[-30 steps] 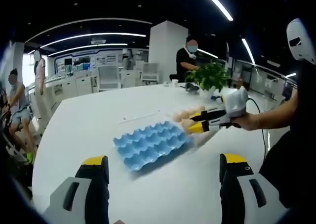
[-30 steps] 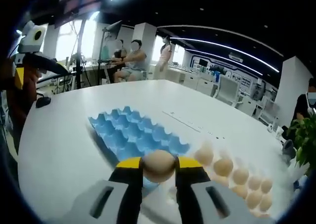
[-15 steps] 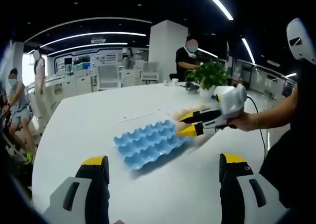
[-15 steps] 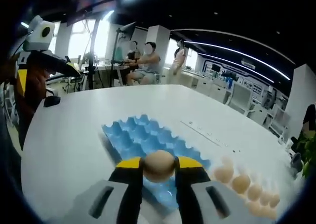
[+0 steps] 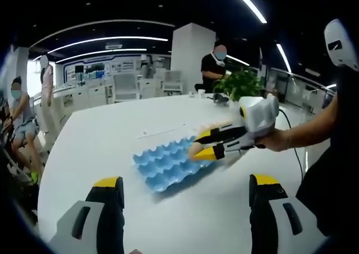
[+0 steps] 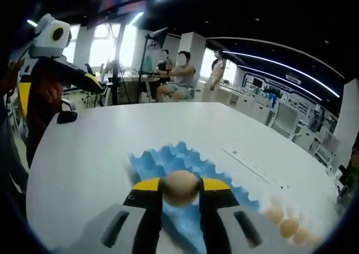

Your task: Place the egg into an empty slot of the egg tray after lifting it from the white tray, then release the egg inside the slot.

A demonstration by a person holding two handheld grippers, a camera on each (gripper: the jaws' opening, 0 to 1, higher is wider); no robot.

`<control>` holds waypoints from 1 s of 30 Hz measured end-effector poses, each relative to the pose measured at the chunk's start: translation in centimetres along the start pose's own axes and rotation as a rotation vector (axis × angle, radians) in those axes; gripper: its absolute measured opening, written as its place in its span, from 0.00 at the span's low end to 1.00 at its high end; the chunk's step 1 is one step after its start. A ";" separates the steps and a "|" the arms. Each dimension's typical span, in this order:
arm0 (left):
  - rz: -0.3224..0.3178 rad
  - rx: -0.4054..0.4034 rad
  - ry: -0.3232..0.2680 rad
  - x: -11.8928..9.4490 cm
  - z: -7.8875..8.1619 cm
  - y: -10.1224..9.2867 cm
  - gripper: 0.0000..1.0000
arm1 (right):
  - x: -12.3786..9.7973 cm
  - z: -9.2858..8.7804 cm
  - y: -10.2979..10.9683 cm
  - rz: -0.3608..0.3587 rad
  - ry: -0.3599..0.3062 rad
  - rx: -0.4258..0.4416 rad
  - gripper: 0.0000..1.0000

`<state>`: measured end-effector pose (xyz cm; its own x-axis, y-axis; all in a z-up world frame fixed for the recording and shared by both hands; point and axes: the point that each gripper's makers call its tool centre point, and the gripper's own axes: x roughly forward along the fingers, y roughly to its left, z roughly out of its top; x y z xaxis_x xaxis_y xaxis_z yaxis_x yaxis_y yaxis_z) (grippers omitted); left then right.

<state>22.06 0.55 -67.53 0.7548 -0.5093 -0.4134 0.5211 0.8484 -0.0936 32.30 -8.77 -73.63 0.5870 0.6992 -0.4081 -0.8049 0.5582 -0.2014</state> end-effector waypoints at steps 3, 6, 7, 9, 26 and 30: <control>0.004 -0.003 0.001 -0.1 -0.1 0.2 0.94 | 0.7 0.4 0.6 0.019 -0.004 -0.004 0.25; 0.009 -0.004 0.004 -0.3 -0.3 0.4 0.93 | 1.2 0.7 1.0 0.031 -0.009 -0.005 0.25; 0.012 -0.005 0.003 -0.3 -0.3 0.5 0.93 | 1.5 0.8 1.3 0.040 -0.011 -0.006 0.25; 0.015 -0.009 0.002 -0.4 -0.3 0.6 0.93 | 2.0 0.9 1.9 0.052 -0.011 -0.014 0.25; 0.026 -0.009 0.013 -0.5 -0.6 1.4 0.93 | 5.2 2.7 5.1 0.122 -0.041 -0.028 0.25; 0.031 -0.009 0.015 -0.8 -0.5 1.5 0.93 | 6.0 2.8 5.7 0.134 -0.044 -0.029 0.25</control>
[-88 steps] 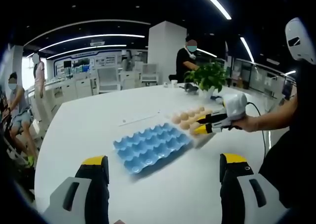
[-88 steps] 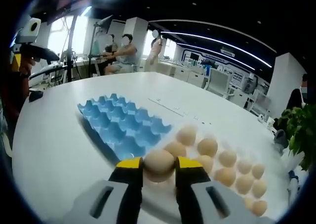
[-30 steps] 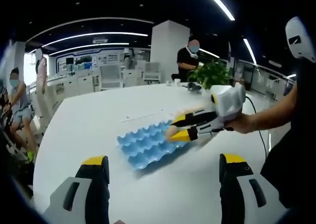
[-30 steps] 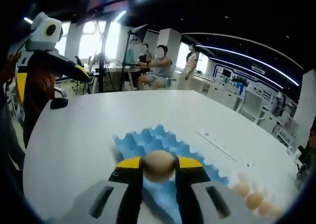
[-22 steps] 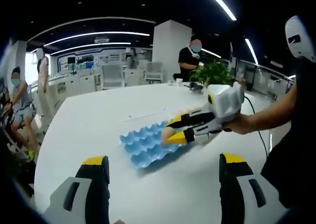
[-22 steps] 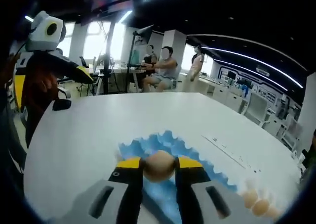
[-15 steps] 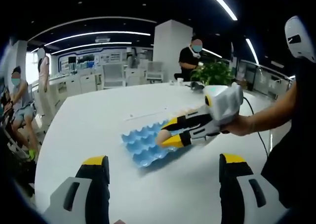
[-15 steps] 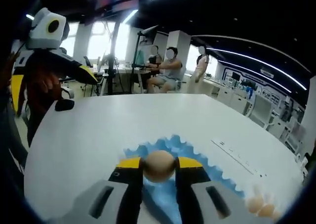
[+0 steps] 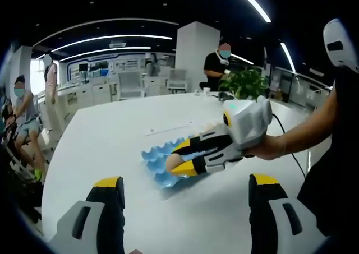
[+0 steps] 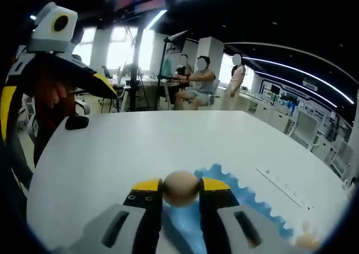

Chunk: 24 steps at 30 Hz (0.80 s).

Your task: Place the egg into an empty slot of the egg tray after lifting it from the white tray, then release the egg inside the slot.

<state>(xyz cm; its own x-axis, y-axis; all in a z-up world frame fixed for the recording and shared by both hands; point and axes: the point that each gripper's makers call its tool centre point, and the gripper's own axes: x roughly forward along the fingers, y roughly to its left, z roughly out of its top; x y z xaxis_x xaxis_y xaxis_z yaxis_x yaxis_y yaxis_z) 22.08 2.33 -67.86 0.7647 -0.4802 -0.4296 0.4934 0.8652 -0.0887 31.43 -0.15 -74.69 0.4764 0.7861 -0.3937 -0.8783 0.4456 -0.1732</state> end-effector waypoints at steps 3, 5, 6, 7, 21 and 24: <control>0.005 -0.001 0.002 -0.2 -0.1 0.2 0.93 | 0.7 -0.2 0.4 0.013 0.007 -0.002 0.25; 0.008 -0.002 0.004 -0.3 -0.2 0.3 0.93 | 1.0 -0.4 0.5 0.017 0.013 -0.002 0.25; 0.011 -0.003 0.005 -0.3 -0.2 0.4 0.93 | 1.0 -0.5 0.6 0.018 0.015 -0.001 0.25; 0.012 -0.006 0.005 -0.3 -0.2 0.5 0.93 | 1.2 -0.6 0.6 0.018 0.018 -0.008 0.25; 0.022 -0.007 0.004 -0.8 -0.2 1.0 0.92 | 2.7 -2.1 0.9 0.039 0.064 -0.012 0.25; 0.026 -0.010 0.003 -0.8 -0.2 1.1 0.92 | 2.8 -2.5 0.7 0.037 0.074 -0.007 0.25</control>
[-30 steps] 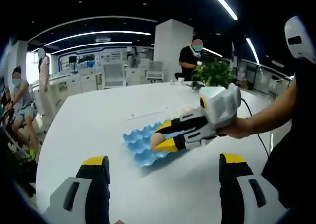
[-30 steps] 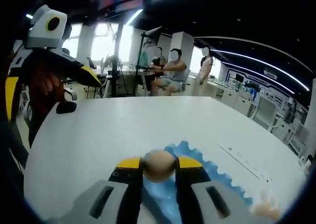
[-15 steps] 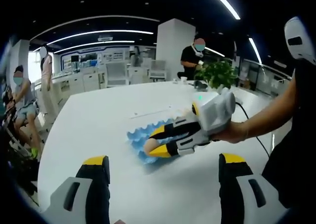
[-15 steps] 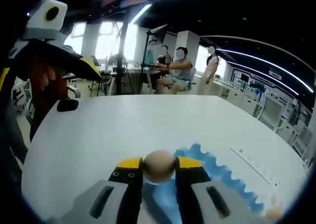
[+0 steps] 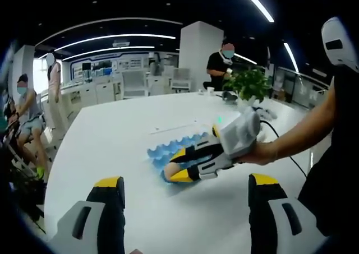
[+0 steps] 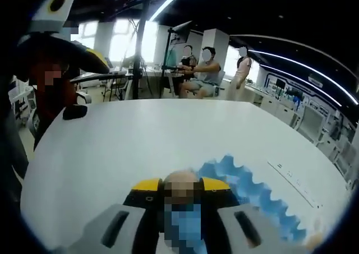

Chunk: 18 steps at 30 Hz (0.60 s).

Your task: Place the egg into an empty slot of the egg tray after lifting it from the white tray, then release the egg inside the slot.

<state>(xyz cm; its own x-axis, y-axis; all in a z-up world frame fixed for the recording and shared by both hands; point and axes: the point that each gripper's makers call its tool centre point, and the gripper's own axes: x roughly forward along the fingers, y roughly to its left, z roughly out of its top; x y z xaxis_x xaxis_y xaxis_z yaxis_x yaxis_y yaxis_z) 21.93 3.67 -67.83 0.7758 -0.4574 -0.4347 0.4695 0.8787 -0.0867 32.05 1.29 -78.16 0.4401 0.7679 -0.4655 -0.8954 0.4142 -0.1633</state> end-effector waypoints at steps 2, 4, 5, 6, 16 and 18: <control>0.000 -0.001 0.000 0.0 0.0 0.0 0.92 | 0.1 -0.3 0.1 0.003 0.006 -0.001 0.25; -0.002 0.001 0.003 0.1 -0.1 0.0 0.92 | 0.3 -0.3 0.3 0.010 0.004 -0.005 0.25; -0.003 0.001 0.003 0.1 -0.1 0.0 0.92 | 0.3 -0.3 0.2 0.008 0.007 -0.004 0.25; -0.003 0.001 0.003 0.1 -0.1 0.0 0.92 | 0.4 -0.2 0.2 0.008 0.007 -0.004 0.26; 0.000 -0.001 0.002 0.0 -0.1 0.1 0.92 | 0.4 -0.2 0.3 0.013 -0.001 -0.011 0.26; 0.000 0.000 0.002 0.0 0.0 0.1 0.92 | 0.4 -0.2 0.3 0.009 0.001 -0.022 0.27</control>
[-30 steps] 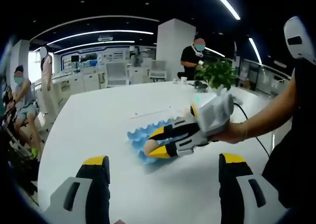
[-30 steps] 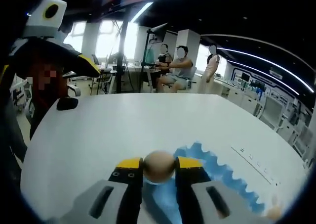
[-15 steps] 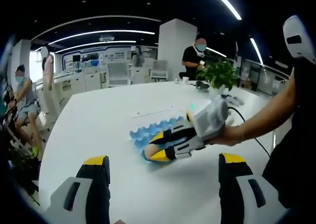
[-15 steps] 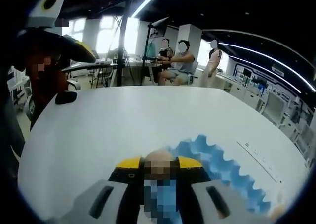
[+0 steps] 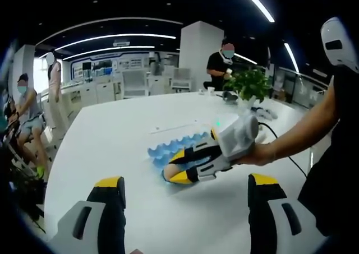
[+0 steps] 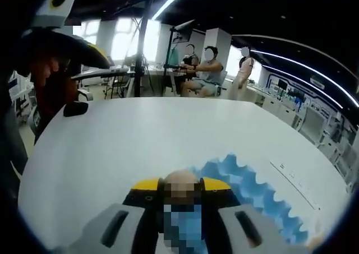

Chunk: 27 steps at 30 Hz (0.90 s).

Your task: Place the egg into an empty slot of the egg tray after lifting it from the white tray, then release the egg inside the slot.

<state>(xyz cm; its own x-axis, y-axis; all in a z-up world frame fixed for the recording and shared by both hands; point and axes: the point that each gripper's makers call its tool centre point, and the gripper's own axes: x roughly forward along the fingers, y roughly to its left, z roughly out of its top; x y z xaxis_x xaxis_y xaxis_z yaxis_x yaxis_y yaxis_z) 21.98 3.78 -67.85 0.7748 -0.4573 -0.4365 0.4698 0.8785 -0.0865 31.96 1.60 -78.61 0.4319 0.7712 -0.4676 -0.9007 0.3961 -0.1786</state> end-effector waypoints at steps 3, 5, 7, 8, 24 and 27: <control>0.002 0.002 -0.001 -0.1 0.1 0.0 0.92 | 0.0 0.0 0.1 -0.001 0.001 -0.032 0.27; 0.003 0.002 -0.001 -0.1 0.1 0.0 0.92 | 0.0 -0.1 0.1 -0.005 0.003 -0.048 0.28; 0.005 0.004 -0.001 -0.1 0.1 0.0 0.92 | -0.1 -0.2 -0.1 -0.010 -0.002 -0.040 0.29; 0.005 0.004 -0.001 -0.2 0.1 0.0 0.92 | -0.2 -0.2 -0.2 -0.013 -0.006 -0.035 0.30; -0.010 0.015 0.000 0.3 0.2 -0.6 0.91 | -3.1 1.0 0.8 0.027 -0.089 -0.027 0.49; -0.014 0.017 -0.001 0.5 0.3 -0.8 0.91 | -3.9 0.7 0.6 0.016 -0.093 -0.020 0.48</control>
<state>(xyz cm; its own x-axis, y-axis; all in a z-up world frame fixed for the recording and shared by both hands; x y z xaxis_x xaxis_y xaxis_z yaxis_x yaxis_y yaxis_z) 22.09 2.88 -67.74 0.7686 -0.4694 -0.4348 0.4875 0.8697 -0.0772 29.78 -0.81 -76.30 0.4189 0.8207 -0.3885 -0.9080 0.3738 -0.1894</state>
